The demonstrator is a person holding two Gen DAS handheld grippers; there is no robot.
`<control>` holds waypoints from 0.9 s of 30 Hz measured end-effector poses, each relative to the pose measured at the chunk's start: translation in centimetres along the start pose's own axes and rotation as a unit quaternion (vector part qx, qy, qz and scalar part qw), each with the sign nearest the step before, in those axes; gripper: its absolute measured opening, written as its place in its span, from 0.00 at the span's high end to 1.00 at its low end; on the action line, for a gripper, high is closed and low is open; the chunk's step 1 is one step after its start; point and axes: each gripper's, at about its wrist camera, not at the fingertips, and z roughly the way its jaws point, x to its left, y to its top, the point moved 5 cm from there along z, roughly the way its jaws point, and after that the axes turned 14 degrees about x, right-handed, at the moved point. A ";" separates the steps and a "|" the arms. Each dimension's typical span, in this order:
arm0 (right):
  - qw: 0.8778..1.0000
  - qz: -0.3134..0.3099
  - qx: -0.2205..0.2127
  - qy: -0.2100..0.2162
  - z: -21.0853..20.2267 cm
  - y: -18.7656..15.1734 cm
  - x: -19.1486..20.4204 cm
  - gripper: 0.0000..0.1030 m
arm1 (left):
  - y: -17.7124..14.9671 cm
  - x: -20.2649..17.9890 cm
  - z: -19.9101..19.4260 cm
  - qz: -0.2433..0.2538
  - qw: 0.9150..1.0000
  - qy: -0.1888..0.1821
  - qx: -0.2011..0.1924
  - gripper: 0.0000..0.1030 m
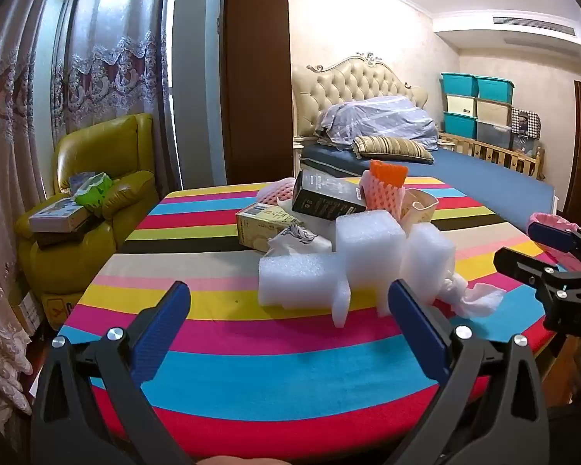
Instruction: Collect trash
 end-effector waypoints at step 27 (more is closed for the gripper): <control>1.000 0.003 0.006 0.003 0.4 -0.3 -0.3 0.18 | -0.1 0.3 -0.1 -0.007 1.000 -0.011 0.008 0.04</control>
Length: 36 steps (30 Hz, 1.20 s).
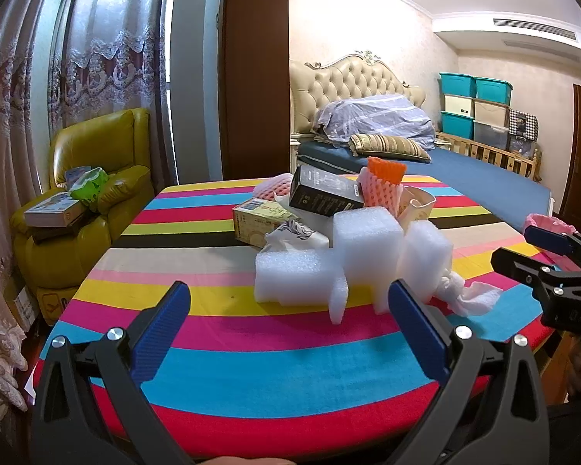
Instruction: Collect trash
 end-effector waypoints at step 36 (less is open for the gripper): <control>1.000 0.004 0.004 0.002 0.5 0.1 -0.2 0.18 | -0.1 0.1 0.1 -0.001 1.000 -0.003 0.006 0.04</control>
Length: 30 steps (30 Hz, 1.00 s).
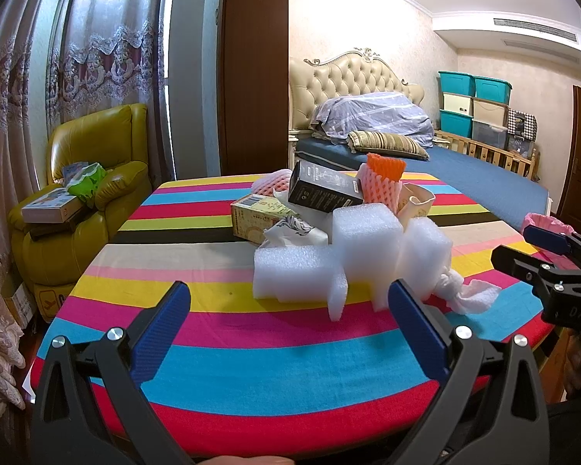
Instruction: Collect trash
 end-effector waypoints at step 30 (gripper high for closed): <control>1.000 0.007 0.004 0.004 1.2 -0.4 0.1 0.18 | -0.5 -0.2 -0.1 0.000 1.000 -0.003 0.004 0.04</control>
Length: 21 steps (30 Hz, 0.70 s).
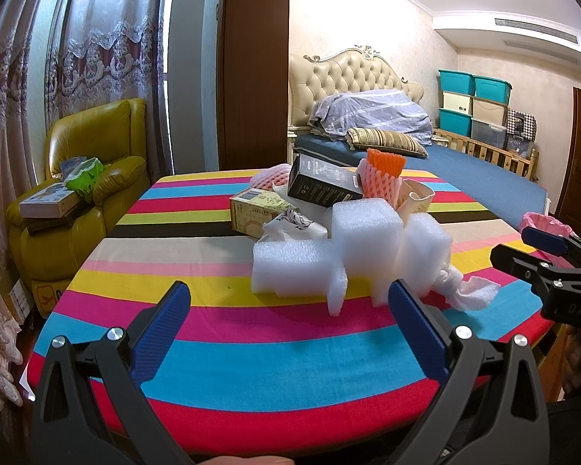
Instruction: Collect trash
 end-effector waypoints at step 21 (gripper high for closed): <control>0.999 0.024 0.028 0.001 1.6 -0.7 -1.7 0.18 | -0.4 0.8 0.6 -0.010 0.999 0.007 0.031 0.04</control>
